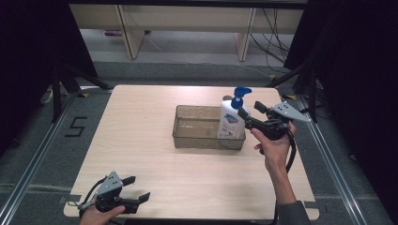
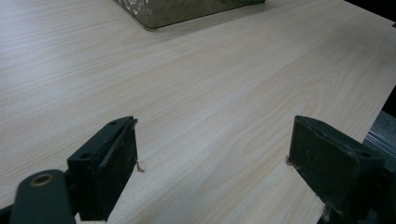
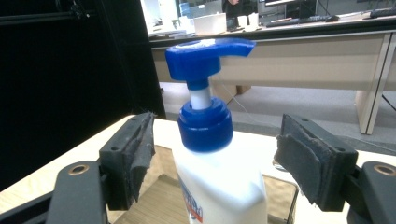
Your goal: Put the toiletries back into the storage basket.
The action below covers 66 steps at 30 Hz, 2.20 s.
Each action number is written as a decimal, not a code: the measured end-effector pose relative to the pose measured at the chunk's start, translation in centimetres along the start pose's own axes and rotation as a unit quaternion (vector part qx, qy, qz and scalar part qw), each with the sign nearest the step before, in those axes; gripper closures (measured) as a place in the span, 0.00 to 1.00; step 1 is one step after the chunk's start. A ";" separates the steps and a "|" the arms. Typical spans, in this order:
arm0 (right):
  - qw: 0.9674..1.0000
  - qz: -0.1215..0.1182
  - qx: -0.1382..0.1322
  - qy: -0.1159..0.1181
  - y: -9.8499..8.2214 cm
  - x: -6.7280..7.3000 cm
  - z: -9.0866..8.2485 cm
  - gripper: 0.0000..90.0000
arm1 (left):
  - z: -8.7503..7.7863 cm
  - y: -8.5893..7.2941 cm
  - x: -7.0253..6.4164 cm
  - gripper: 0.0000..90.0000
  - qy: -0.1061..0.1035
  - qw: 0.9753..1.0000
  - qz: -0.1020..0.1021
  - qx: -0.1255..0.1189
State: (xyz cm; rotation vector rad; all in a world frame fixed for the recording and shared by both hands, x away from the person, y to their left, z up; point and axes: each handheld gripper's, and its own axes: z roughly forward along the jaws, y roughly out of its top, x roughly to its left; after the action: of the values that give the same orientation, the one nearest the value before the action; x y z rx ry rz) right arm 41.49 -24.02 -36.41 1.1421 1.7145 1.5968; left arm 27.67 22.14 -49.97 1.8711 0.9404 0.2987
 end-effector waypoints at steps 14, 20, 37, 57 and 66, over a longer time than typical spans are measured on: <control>1.000 0.012 0.003 -0.001 -0.4 0.2 -0.4 0.31 | 0.0 0.0 0.0 0.16 -0.001 1.000 0.000 -0.002; 1.000 0.008 0.009 -0.006 -0.4 0.3 -0.9 0.30 | 0.1 0.0 -0.1 0.16 -0.003 1.000 -0.003 -0.004; 1.000 0.003 0.011 0.018 -0.8 1.6 -1.5 0.30 | 0.0 0.0 -0.1 0.16 0.004 1.000 -0.001 0.002; 0.999 -0.006 0.023 0.034 -1.7 2.8 -1.9 0.28 | -0.2 0.0 0.0 0.16 0.005 1.000 0.004 0.007; 0.998 -0.002 0.036 0.043 -2.4 3.3 -2.1 0.27 | -0.1 0.0 0.0 0.16 -0.001 1.000 0.004 0.004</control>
State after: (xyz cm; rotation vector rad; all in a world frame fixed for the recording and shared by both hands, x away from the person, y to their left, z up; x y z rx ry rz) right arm 37.56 -22.21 -37.91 1.1173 1.8420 1.6160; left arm 27.66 22.22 -49.97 1.8819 0.9350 0.2983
